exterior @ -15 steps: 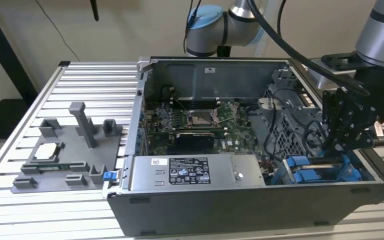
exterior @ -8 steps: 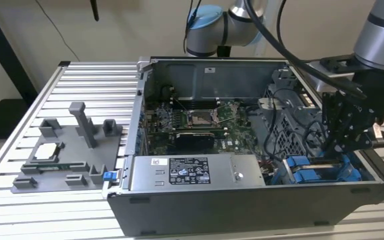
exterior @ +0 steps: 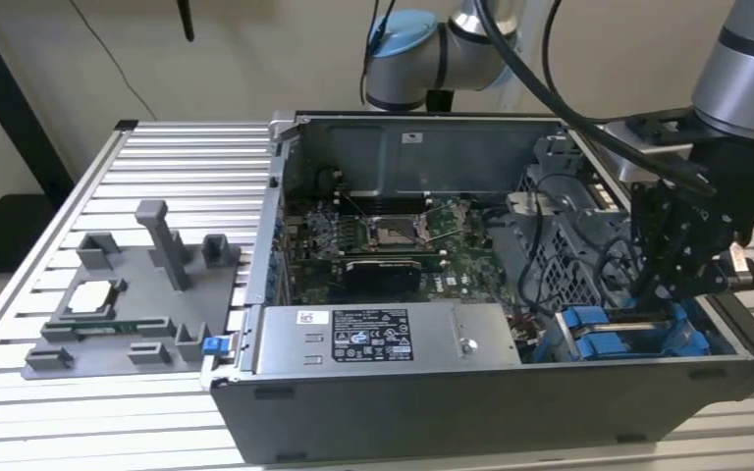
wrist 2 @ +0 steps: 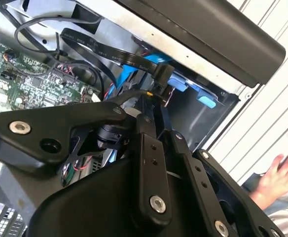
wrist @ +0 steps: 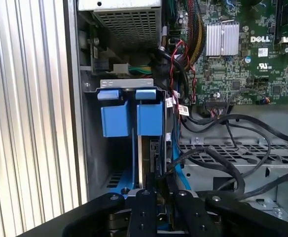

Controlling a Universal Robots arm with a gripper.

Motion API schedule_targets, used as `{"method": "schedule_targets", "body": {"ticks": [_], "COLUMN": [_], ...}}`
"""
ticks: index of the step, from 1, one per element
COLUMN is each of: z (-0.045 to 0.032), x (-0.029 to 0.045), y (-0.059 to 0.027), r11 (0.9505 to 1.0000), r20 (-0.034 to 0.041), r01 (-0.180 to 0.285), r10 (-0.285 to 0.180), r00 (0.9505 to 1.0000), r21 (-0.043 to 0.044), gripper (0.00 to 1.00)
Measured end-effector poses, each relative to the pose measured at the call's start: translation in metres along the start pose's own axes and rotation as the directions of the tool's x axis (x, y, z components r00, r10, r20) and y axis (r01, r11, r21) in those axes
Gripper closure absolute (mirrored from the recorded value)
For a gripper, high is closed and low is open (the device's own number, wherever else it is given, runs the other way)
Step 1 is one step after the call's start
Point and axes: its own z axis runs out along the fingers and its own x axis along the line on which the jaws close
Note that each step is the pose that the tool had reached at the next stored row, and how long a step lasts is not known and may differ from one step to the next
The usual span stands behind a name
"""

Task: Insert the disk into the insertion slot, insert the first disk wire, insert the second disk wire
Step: 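Insert the first disk wire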

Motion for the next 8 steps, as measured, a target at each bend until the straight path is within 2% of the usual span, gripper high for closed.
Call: {"method": "schedule_targets", "body": {"ticks": [4,8], "z": [0.0006,0.0050], "x": [-0.0001,-0.0003], "y": [0.0008,0.0016], "r11": [1.0000,1.0000], "r20": [-0.0004,-0.0009], "r01": [0.000,0.000], "r10": [0.000,0.000], "r00": [1.0000,1.0000], "r21": [0.0002,0.0007], "gripper": [1.00,1.00]}}
